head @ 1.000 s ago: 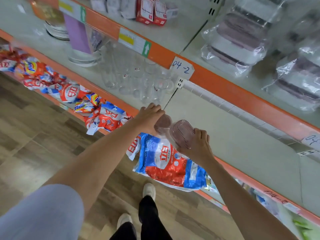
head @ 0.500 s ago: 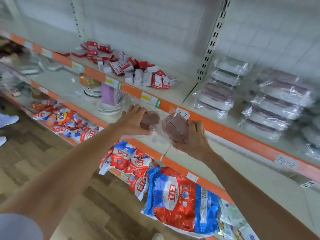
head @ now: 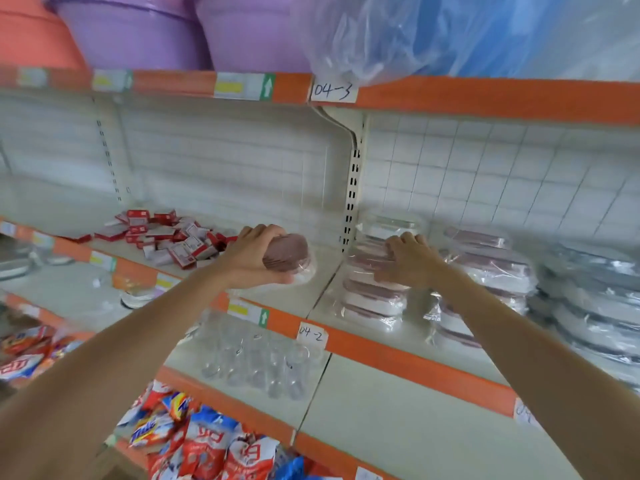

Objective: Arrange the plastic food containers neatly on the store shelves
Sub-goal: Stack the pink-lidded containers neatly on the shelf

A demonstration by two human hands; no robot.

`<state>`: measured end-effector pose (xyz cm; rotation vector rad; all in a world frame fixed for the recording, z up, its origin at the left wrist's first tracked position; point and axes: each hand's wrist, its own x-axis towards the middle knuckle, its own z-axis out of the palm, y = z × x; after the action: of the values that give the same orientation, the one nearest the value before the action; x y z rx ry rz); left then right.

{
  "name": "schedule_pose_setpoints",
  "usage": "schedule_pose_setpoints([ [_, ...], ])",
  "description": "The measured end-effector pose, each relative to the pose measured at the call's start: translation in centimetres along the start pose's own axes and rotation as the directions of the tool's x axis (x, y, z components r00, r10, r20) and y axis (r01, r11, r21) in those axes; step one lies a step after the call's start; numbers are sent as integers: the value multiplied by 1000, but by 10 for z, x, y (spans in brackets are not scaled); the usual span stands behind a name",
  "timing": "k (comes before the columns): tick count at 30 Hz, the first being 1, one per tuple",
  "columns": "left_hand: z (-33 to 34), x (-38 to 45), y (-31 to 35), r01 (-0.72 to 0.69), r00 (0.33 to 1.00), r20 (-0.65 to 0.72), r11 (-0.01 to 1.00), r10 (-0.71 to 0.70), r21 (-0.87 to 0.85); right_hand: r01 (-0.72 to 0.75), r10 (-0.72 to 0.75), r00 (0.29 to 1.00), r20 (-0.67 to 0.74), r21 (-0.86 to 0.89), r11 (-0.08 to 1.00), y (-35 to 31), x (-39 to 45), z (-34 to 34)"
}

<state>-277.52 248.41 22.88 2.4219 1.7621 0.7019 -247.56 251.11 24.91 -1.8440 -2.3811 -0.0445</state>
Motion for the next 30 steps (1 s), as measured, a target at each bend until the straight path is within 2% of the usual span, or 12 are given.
schedule_pose_setpoints([
  [3,5,16,8,-18,999,-32,998,16,-67,40,-39,993,113,-8,999,11,18,1],
  [5,10,26,15,-27,1000,-2,996,27,-83,72,-72,979,189,9,997,12,23,8],
  [9,14,53,34,-76,997,14,995,78,-71,109,-77,969,234,-130,985,16,31,3],
  [11,15,71,45,-101,995,9,992,103,-81,97,-75,973,220,-90,991,24,31,-7],
  [14,23,97,66,-154,988,16,985,156,-74,93,-103,985,139,78,993,41,24,-24],
  [19,45,130,103,-245,966,76,968,248,-51,69,-74,997,20,184,981,58,10,-40],
  [24,61,137,106,-308,908,253,941,335,-140,36,-57,995,86,228,973,52,3,-27],
  [27,61,132,88,-261,920,219,926,324,-273,22,-38,996,85,190,982,47,3,-18],
  [30,60,124,64,-130,949,210,901,234,-413,-12,9,1000,18,180,984,40,5,-16],
])
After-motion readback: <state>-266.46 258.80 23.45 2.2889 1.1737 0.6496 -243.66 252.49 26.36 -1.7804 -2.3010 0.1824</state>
